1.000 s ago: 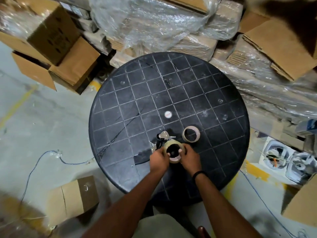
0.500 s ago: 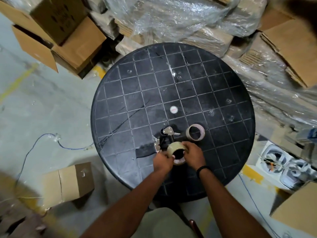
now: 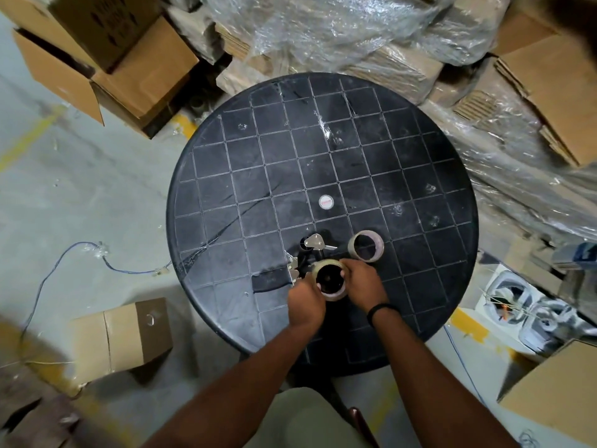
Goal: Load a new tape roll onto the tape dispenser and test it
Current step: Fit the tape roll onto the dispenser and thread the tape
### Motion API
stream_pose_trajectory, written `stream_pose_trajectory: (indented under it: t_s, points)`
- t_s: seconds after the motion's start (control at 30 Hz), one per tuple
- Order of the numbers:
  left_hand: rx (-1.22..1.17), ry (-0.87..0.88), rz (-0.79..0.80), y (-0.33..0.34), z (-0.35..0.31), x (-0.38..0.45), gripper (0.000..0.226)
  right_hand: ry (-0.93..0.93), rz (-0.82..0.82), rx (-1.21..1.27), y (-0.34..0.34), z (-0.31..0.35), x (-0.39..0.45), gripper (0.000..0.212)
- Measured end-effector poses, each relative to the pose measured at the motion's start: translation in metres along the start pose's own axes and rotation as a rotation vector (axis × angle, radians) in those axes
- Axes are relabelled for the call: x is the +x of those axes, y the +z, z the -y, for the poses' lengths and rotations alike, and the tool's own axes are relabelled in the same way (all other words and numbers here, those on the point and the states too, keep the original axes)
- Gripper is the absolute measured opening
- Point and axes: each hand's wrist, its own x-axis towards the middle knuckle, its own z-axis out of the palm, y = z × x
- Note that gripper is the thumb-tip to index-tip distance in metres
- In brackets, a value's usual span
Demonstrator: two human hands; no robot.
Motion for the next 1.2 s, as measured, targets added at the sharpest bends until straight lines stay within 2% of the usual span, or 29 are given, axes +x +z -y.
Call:
stream_pose_trajectory:
  t_s: [0.07,0.17,0.27,0.43,0.6,0.83,1.1,1.2]
  points:
    - [-0.041,0.057,-0.062,-0.001,-0.004,-0.009,0.041,-0.059,0.056,-0.240,0.000,0.006,-0.003,0.044]
    - [-0.058,0.110,-0.022,0.001,-0.003,-0.018,0.050,-0.112,0.091,-0.342,0.014,0.015,-0.017,0.068]
    - [0.085,0.204,0.085,-0.001,0.002,-0.021,0.062,-0.116,0.140,-0.365,0.022,0.016,-0.029,0.069]
    - [0.306,0.382,0.222,-0.009,0.006,-0.012,0.070,-0.207,0.115,-0.413,0.016,0.010,-0.029,0.071]
    - [0.483,0.491,0.249,-0.006,0.018,-0.007,0.089,-0.271,0.090,-0.440,0.017,0.006,-0.030,0.066]
    - [0.665,0.584,0.183,-0.007,0.007,-0.007,0.074,-0.320,0.117,-0.399,0.010,-0.001,-0.020,0.066]
    - [0.704,0.614,0.195,-0.002,0.008,-0.005,0.068,-0.301,0.176,-0.352,0.014,-0.011,-0.016,0.074]
    - [0.667,0.556,0.216,0.000,0.009,-0.002,0.068,-0.287,0.202,-0.354,0.015,-0.012,-0.013,0.072]
